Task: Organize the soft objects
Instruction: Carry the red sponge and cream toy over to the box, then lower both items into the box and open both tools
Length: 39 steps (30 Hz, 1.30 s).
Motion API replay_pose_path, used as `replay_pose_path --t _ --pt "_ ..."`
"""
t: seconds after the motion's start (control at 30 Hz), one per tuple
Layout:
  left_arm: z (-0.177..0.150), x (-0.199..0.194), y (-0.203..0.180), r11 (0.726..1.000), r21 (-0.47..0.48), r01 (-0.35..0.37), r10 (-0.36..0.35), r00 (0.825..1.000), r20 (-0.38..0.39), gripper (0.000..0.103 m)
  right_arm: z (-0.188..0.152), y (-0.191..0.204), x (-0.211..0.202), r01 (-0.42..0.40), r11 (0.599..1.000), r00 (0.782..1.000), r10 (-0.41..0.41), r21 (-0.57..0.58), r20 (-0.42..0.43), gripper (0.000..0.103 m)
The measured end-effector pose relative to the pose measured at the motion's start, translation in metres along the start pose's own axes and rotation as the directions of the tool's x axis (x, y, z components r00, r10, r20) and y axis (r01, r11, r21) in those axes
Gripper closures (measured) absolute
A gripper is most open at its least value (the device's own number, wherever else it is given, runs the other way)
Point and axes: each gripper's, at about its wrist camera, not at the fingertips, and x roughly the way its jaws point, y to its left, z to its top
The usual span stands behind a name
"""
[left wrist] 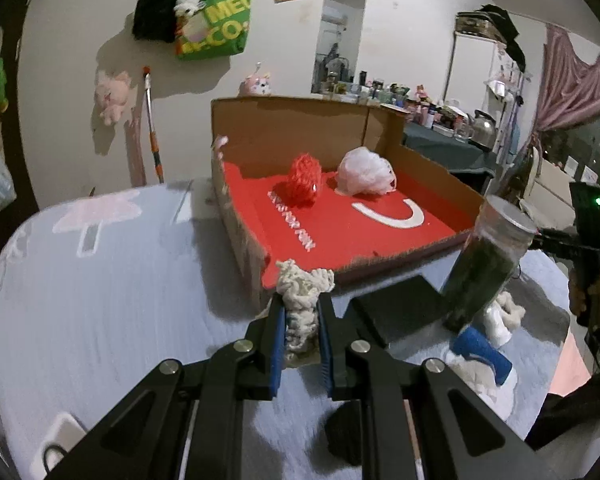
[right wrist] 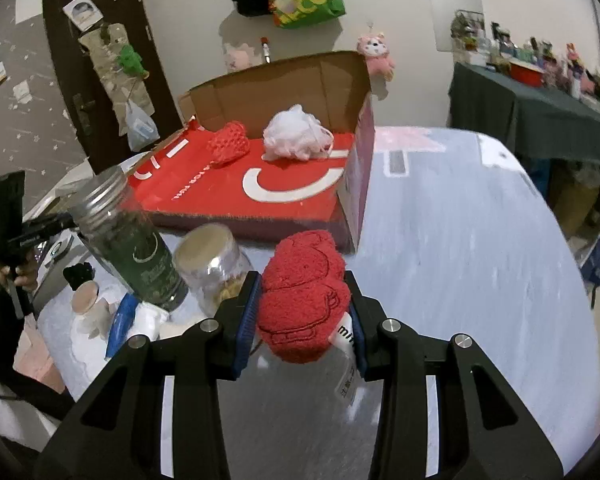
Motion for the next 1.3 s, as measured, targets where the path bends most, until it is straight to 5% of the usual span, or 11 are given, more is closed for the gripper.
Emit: replay_pose_path --t 0.47,0.7,0.93,1.3 --pt "0.063 0.028 -0.021 0.997 0.076 -0.026 0.028 0.999 -0.016 0.087 0.079 0.027 0.021 0.0 0.995 0.999 0.005 -0.103 0.05 0.066" --pt "0.09 0.078 -0.037 0.987 0.129 -0.095 0.111 0.986 -0.124 0.087 0.116 0.039 0.082 0.102 0.987 0.992 -0.111 -0.121 -0.067 0.066" --pt "0.108 0.131 -0.042 0.973 0.183 -0.14 0.181 0.955 -0.234 0.087 0.136 0.035 0.152 0.181 0.975 0.939 -0.211 -0.13 -0.272 0.066" --pt "0.112 0.19 -0.027 0.961 0.182 -0.209 0.262 0.898 -0.353 0.087 0.141 0.019 0.208 0.254 0.959 0.864 -0.283 -0.124 -0.417 0.066"
